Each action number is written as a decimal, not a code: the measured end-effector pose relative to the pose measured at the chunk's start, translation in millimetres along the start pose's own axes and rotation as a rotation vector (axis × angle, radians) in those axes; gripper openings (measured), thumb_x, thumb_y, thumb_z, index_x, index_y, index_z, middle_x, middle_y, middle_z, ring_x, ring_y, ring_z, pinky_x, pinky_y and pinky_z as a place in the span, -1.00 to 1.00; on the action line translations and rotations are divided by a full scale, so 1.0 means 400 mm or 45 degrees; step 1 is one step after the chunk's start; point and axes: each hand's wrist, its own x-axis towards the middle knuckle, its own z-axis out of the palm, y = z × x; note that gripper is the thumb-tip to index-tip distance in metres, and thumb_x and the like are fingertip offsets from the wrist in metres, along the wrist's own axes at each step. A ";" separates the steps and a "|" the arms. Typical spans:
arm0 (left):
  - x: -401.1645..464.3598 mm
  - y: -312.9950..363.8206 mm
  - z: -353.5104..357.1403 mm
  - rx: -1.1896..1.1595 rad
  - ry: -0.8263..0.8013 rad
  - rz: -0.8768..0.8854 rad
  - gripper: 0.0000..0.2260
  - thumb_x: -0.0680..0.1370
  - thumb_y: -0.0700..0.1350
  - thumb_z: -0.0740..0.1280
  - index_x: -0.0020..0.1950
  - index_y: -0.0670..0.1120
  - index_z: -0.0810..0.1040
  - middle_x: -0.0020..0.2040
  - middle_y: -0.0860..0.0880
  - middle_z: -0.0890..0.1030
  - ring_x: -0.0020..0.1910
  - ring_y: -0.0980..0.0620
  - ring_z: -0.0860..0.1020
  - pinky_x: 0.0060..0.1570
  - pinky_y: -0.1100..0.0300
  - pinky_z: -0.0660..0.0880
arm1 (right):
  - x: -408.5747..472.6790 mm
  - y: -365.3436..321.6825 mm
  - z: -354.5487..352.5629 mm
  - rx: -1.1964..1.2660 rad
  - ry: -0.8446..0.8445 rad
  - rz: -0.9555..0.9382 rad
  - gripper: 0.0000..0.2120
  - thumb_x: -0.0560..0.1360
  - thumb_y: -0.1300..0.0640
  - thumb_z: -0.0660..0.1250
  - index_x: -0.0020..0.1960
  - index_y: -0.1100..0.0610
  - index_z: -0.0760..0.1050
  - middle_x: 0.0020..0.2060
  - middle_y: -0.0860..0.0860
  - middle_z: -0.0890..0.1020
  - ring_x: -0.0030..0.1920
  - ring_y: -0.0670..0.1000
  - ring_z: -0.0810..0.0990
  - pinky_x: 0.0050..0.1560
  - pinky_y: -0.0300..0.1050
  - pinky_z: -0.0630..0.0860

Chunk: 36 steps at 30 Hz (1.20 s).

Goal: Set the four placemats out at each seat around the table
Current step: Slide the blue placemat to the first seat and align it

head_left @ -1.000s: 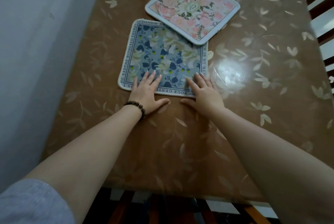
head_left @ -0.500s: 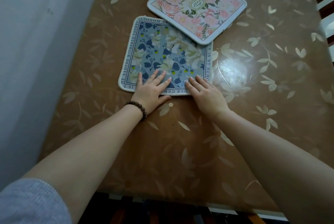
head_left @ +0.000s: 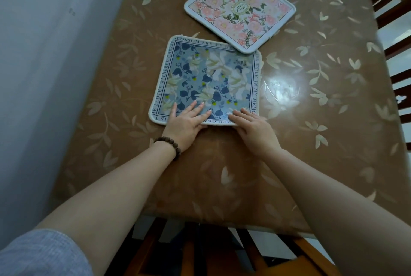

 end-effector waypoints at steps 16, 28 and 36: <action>-0.371 0.039 0.020 -0.105 -0.264 0.118 -0.63 0.63 0.00 0.09 0.43 0.20 0.24 0.50 0.13 0.17 0.49 0.16 -0.01 0.44 -0.09 -0.24 | -0.385 -0.156 0.049 -0.014 -0.036 0.026 -0.74 0.53 -0.10 0.26 0.17 -0.10 0.58 0.14 -0.10 0.63 0.18 -0.04 0.57 0.08 -0.07 0.51; -0.448 0.090 0.019 0.119 -0.345 -0.505 -0.03 0.18 0.60 -0.09 0.44 0.22 -0.39 0.51 -0.09 -0.33 0.48 -0.19 -0.29 0.40 -0.24 -0.17 | -0.329 -0.108 0.014 0.066 -0.384 -0.011 0.02 0.10 -0.59 0.14 0.47 -0.22 0.04 0.53 0.00 0.06 0.50 0.08 -0.04 0.45 0.16 -0.03; -0.443 0.208 0.076 0.024 -0.187 -1.101 0.07 0.10 0.66 -0.18 0.42 0.13 -0.46 0.49 -0.28 -0.28 0.48 -0.24 -0.25 0.38 -0.29 -0.10 | -0.106 0.005 -0.048 -0.070 -0.416 -0.098 -0.02 0.18 -0.54 0.22 0.49 -0.21 0.01 0.54 -0.01 -0.02 0.51 0.11 -0.12 0.45 0.19 -0.06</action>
